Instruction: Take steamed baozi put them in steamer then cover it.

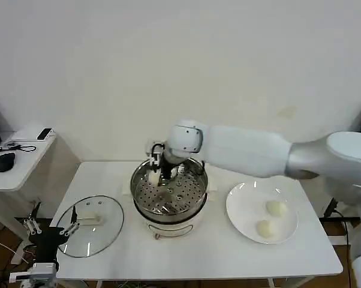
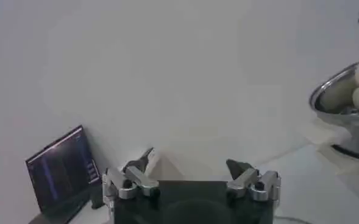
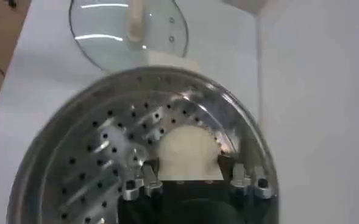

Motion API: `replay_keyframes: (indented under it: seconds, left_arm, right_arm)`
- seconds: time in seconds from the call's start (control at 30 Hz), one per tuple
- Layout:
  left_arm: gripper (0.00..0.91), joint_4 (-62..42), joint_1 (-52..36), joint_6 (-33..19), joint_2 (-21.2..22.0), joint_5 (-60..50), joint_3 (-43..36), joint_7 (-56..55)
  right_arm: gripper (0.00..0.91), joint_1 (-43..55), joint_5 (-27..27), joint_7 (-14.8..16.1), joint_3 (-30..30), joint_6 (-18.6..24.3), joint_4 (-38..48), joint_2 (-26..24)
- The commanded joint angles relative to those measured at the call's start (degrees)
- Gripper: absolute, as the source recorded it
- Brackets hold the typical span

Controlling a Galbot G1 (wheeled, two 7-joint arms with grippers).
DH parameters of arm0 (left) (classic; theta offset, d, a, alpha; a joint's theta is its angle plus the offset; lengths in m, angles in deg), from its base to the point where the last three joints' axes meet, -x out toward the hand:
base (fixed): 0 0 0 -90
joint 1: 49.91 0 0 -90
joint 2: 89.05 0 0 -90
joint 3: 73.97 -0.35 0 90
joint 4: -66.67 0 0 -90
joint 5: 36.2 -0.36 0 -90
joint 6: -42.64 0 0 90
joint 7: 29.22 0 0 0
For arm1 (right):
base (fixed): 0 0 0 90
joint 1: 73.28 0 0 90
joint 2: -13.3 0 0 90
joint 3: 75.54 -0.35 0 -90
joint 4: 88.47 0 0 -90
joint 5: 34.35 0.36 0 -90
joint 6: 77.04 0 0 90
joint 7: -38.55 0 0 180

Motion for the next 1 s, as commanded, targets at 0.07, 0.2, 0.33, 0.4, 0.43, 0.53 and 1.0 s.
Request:
replay_keyframes:
  seconds: [0.07, 0.2, 0.33, 0.4, 0.43, 0.53, 1.0]
  left_arm:
    - [0.907, -0.14, -0.01, -0.07, -0.09, 0.02, 0.15, -0.05]
    - [0.907, -0.26, 0.05, -0.13, -0.10, 0.05, 0.33, -0.05]
    - [0.907, -0.08, 0.15, -0.16, 0.11, 0.04, 0.20, -0.08]
    - [0.907, -0.04, 0.17, -0.15, 0.13, 0.02, 0.16, -0.07]
    - [0.907, -0.04, 0.19, -0.16, 0.11, 0.02, 0.16, -0.07]
    - [0.907, -0.07, 0.15, -0.16, 0.13, 0.00, 0.06, -0.07]
    - [0.907, -0.07, -0.73, 0.50, -1.46, 0.94, -1.13, 0.78]
  right_arm:
    - [0.665, -2.51, 0.05, -0.91, 0.34, -0.55, 4.26, 5.23]
    - [0.665, -3.35, 0.09, -1.46, 0.00, -0.73, 4.95, 5.46]
    - [0.907, -3.54, -0.45, -1.54, -0.11, -0.82, 4.55, 4.69]
    - [0.907, -2.89, -0.52, -1.23, -0.21, -0.86, 3.57, 3.72]
    - [0.907, -2.43, -0.54, -0.92, -0.26, -0.92, 2.80, 2.83]
    - [0.907, -0.77, -0.80, -0.40, -0.66, -0.86, 0.62, 0.58]
    - [0.907, 11.39, -8.83, 10.94, 0.58, 3.66, -12.97, -21.67]
